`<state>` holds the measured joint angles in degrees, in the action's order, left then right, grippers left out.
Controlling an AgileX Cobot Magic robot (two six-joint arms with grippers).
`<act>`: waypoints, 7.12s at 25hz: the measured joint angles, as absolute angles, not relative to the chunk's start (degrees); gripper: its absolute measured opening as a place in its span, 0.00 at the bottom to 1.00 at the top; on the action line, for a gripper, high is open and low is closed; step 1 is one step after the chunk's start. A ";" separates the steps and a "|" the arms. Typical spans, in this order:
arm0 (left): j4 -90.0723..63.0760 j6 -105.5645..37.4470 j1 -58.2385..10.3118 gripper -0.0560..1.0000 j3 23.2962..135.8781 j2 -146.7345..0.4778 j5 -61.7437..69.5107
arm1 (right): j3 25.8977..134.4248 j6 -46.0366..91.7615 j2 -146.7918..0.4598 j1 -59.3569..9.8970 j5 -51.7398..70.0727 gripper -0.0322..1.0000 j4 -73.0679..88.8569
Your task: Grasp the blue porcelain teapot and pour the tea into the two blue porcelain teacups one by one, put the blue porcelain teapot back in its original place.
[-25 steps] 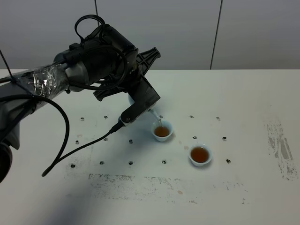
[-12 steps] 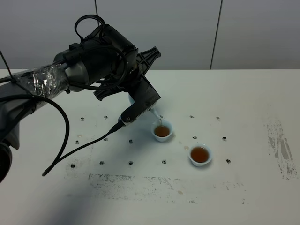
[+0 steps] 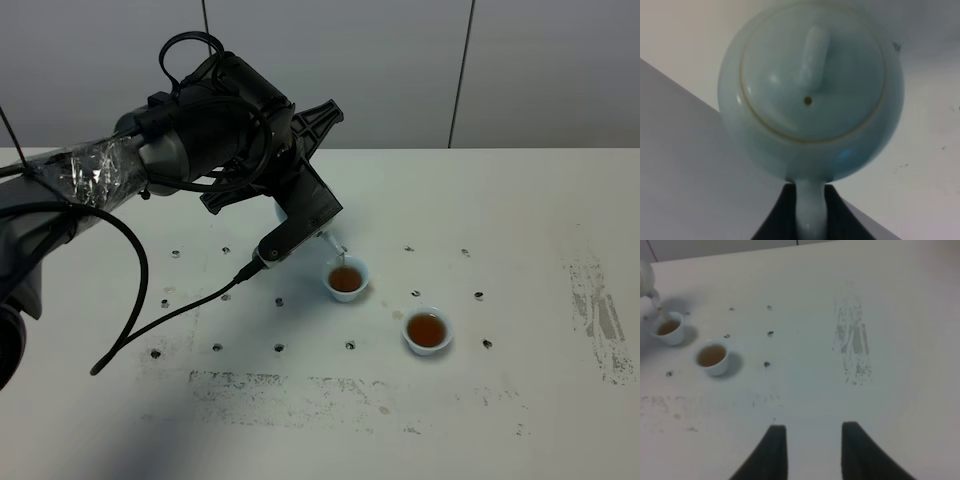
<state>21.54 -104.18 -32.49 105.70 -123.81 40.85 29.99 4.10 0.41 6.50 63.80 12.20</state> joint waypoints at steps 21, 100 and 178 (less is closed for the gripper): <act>19.73 -104.18 -32.49 0.16 105.70 -123.81 41.58 | 29.99 4.10 0.41 6.50 63.80 0.30 12.20; -57.25 -113.32 -17.20 0.16 58.69 -111.37 24.55 | 29.99 4.10 0.41 6.50 63.80 0.30 12.20; -16.37 -23.52 -7.14 0.16 43.22 -91.58 5.87 | 29.99 4.10 0.41 6.50 63.80 0.30 12.20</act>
